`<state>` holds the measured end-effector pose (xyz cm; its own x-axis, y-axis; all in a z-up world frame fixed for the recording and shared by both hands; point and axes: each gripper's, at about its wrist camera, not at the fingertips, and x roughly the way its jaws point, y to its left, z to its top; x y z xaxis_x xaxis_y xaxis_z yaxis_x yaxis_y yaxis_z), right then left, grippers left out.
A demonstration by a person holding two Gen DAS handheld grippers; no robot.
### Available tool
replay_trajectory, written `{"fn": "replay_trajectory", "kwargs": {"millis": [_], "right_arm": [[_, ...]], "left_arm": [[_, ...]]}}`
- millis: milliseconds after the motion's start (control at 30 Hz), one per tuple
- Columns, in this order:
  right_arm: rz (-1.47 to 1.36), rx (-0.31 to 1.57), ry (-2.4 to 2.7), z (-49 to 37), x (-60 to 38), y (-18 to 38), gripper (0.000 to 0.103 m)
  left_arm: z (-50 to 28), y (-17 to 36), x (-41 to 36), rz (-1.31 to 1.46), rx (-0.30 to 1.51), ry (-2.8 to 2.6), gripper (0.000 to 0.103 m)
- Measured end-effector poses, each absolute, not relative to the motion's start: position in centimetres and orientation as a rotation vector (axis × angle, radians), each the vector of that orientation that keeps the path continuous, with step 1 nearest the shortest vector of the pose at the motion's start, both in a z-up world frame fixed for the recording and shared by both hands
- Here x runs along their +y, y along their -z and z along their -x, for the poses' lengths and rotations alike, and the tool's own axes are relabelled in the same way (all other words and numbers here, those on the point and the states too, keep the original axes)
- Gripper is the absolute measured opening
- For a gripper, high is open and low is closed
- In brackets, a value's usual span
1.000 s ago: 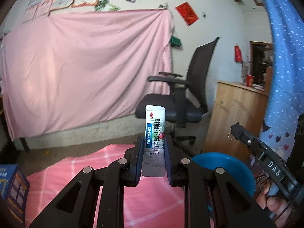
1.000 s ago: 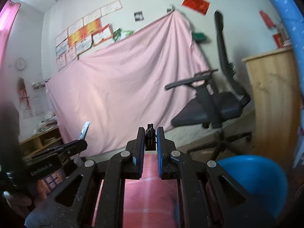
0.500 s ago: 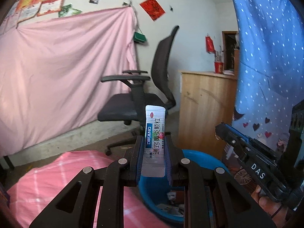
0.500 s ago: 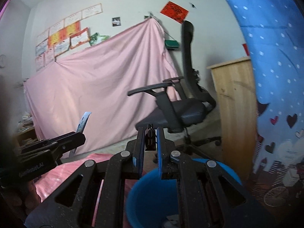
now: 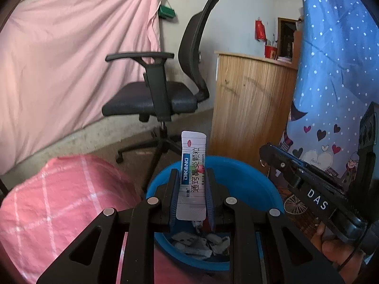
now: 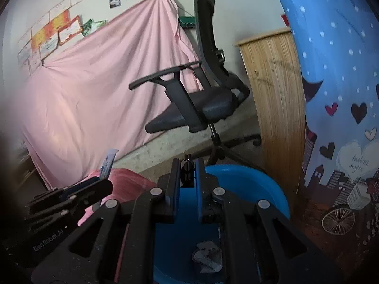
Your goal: Collect trash
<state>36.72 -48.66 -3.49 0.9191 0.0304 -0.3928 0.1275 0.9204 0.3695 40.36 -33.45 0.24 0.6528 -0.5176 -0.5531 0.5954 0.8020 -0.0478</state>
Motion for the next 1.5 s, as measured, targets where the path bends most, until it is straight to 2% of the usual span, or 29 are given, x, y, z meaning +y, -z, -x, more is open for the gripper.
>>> {"fn": "replay_trajectory", "kwargs": {"millis": [633,767,1233,1367,1433,1500], "right_arm": [[-0.425,0.509,0.048,-38.2,-48.5,4.9,0.039],[-0.428,0.52,0.053,-38.5,-48.5,5.0,0.04],[-0.397,0.5,0.036,-38.1,-47.8,4.2,0.041],[-0.374,0.473,0.018,-37.5,-47.2,3.3,0.044],[-0.361,0.463,0.015,-37.3,-46.8,3.0,0.047],[-0.349,0.466,0.011,-37.3,-46.4,2.8,0.05]], "left_arm": [[-42.4,2.1,-33.6,-0.124,0.75,0.641,0.02],[-42.5,2.1,-33.2,-0.109,0.747,0.632,0.029],[-42.3,0.5,-30.8,-0.085,0.718,0.569,0.03],[-41.9,-0.4,-29.8,-0.095,0.698,0.553,0.03],[-41.7,-0.8,-29.3,-0.093,0.688,0.542,0.032],[-41.6,-1.1,-28.5,-0.083,0.677,0.53,0.039]]}}
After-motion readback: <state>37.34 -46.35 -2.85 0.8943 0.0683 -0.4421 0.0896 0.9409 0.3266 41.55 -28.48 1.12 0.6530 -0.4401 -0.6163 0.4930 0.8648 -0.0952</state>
